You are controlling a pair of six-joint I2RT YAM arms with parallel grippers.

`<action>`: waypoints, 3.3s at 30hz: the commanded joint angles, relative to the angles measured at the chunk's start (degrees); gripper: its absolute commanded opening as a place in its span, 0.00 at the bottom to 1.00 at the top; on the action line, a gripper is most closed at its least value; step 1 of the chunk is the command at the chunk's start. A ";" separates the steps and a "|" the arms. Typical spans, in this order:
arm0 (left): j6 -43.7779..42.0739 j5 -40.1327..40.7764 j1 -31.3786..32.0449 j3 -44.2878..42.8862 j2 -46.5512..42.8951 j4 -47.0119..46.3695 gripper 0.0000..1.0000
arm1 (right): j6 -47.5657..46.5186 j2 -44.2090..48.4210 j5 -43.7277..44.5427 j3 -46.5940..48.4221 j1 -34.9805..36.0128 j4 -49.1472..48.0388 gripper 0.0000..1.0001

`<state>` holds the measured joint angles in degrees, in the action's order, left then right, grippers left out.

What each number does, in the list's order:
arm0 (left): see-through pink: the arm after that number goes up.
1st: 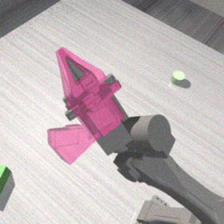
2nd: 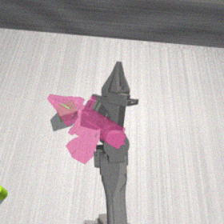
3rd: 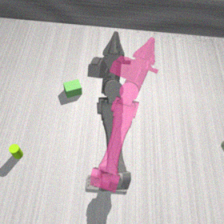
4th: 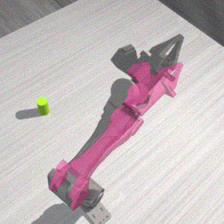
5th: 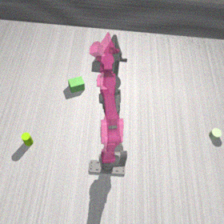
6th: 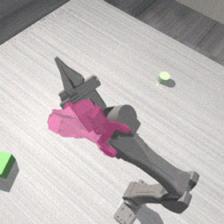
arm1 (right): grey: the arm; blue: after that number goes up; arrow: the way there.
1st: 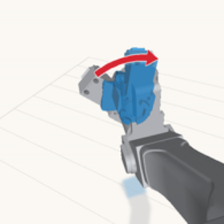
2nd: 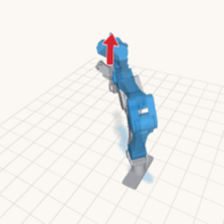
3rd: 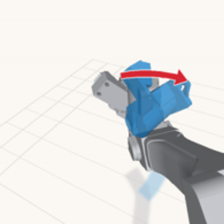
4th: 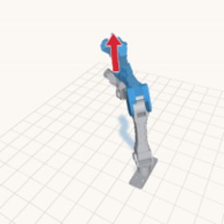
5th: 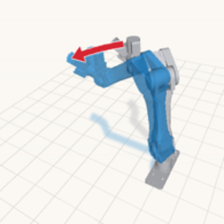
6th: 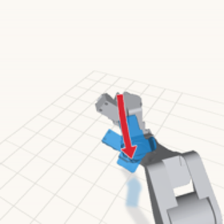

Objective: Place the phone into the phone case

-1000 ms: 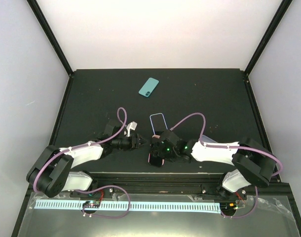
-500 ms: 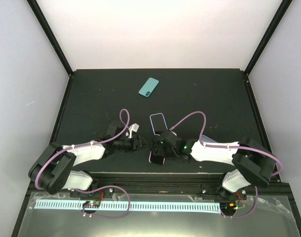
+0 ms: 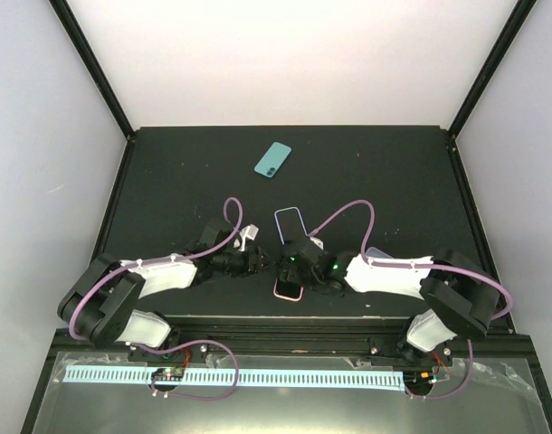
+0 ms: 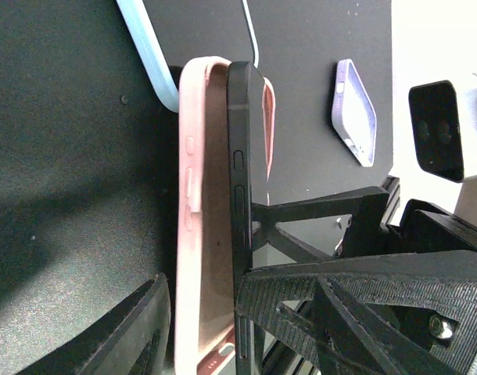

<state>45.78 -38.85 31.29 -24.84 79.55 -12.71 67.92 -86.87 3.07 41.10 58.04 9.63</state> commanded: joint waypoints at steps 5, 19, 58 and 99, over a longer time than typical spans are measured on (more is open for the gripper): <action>-0.95 0.80 0.99 -1.67 1.44 -1.08 0.51 | 2.98 -0.90 4.31 0.14 -0.48 0.65 0.73; -1.60 1.31 1.43 -2.04 4.82 -2.69 0.48 | -0.10 5.30 5.61 -2.36 -0.47 -0.21 0.86; -4.38 6.14 5.54 -6.90 8.55 4.57 0.20 | -14.51 2.33 -11.10 -12.71 -6.75 -20.92 0.43; -2.35 15.55 8.62 -5.04 -0.45 16.75 0.31 | -11.06 4.77 -16.74 -15.31 -6.04 -14.62 0.39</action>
<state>43.66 -23.73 39.53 -29.08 81.10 2.26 55.59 -82.65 -13.50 27.31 51.70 -5.87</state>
